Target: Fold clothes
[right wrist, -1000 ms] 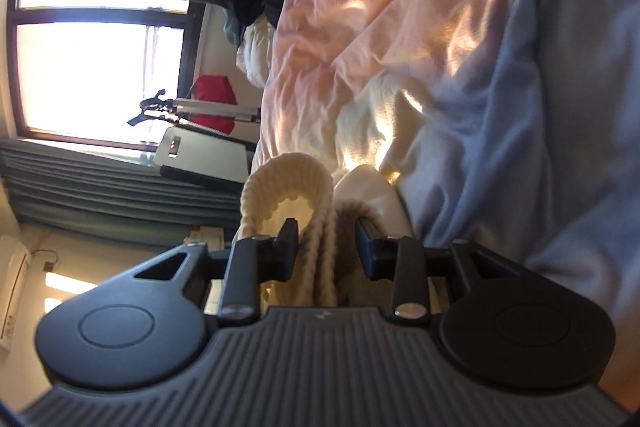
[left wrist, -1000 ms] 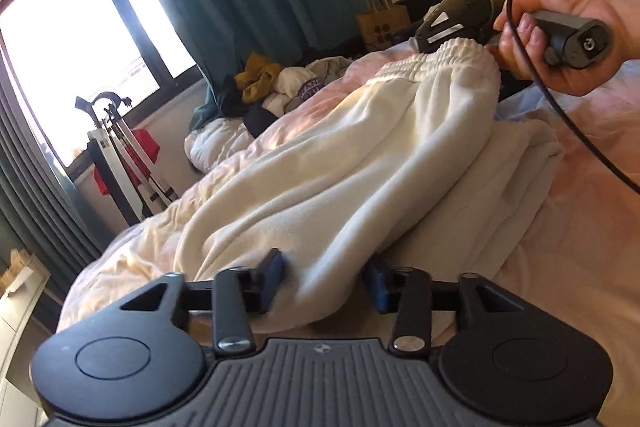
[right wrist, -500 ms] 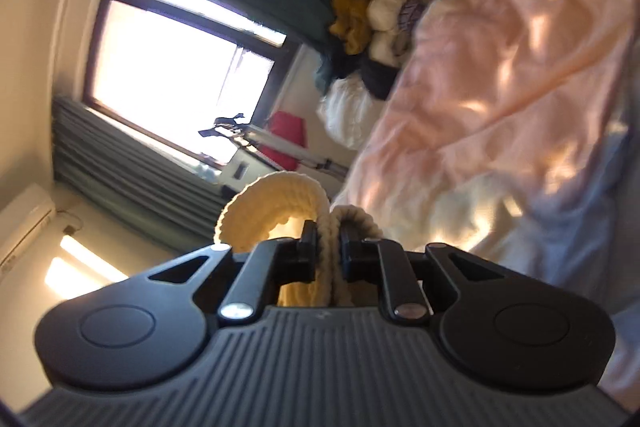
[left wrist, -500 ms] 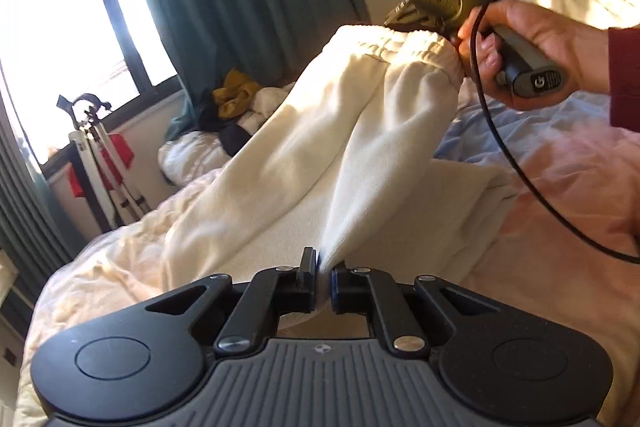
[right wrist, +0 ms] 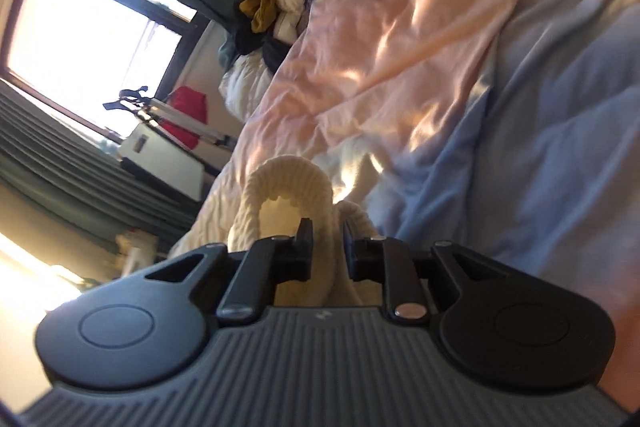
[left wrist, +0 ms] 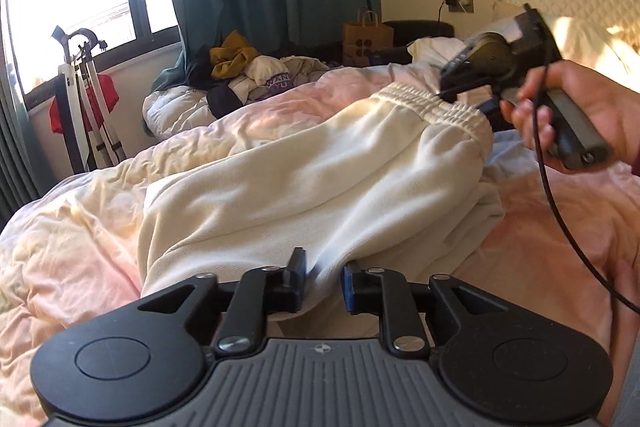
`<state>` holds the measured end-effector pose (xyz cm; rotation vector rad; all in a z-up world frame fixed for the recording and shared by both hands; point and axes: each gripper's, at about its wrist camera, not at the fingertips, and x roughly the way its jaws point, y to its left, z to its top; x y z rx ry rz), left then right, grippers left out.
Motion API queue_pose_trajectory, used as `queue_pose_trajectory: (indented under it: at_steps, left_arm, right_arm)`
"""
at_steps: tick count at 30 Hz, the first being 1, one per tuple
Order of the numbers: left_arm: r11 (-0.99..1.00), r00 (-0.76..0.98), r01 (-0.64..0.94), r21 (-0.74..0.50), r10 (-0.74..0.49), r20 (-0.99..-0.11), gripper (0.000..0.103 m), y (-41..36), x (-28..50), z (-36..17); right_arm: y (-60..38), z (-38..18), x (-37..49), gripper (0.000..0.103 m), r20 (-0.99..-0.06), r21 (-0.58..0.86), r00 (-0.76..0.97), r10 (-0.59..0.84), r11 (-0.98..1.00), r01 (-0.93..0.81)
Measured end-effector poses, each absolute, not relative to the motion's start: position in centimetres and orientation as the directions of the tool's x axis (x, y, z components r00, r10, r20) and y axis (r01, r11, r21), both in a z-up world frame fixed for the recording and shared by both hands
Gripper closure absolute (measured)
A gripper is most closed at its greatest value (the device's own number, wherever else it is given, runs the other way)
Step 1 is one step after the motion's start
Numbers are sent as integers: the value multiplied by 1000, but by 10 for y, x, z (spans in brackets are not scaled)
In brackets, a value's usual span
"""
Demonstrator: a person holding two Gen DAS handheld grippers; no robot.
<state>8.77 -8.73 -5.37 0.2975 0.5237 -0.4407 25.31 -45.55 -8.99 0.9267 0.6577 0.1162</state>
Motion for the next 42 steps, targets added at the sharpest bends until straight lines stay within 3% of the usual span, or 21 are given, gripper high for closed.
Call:
queue_pose_trajectory:
  at_steps: [3, 7, 8, 12, 15, 22, 30, 32, 36, 42]
  left_arm:
    - [877, 786, 458, 147, -322, -528, 61, -85, 81, -47]
    - [891, 799, 439, 120, -326, -506, 49, -81, 73, -37]
    - [894, 801, 435, 106, -331, -499, 42, -79, 72, -35]
    - [919, 800, 394, -35, -361, -480, 23, -57, 73, -21]
    - [929, 796, 341, -147, -368, -480, 20, -36, 81, -15]
    - [920, 753, 130, -370, -334, -567, 16, 10, 110, -30]
    - [878, 702, 47, -476, -368, -610, 13, 28, 127, -54]
    - [882, 698, 46, -469, -364, -617, 12, 28, 129, -57]
    - [860, 694, 29, -509, -384, -609, 12, 35, 131, -60]
    - [746, 681, -62, -663, -454, -575, 13, 63, 137, -72]
  right_arm:
    - [-456, -76, 231, 72, -479, 739, 821, 311, 648, 186]
    - [-450, -62, 203, 55, -474, 708, 837, 273, 683, 178]
    - [-447, -58, 197, 53, -471, 701, 841, 267, 692, 173]
    - [-436, -46, 173, 42, -460, 674, 852, 250, 723, 152]
    - [-426, -45, 156, 18, -456, 677, 847, 273, 724, 132]
    - [-412, -64, 149, 18, -523, 715, 772, 361, 679, 167]
    - [-394, -110, 176, 17, -636, 697, 672, 379, 657, 289]
    - [-393, -120, 182, 11, -598, 752, 685, 416, 587, 299]
    - [-385, -114, 181, 9, -503, 805, 736, 452, 555, 209]
    - [-392, -98, 170, 9, -269, 920, 804, 531, 389, 51]
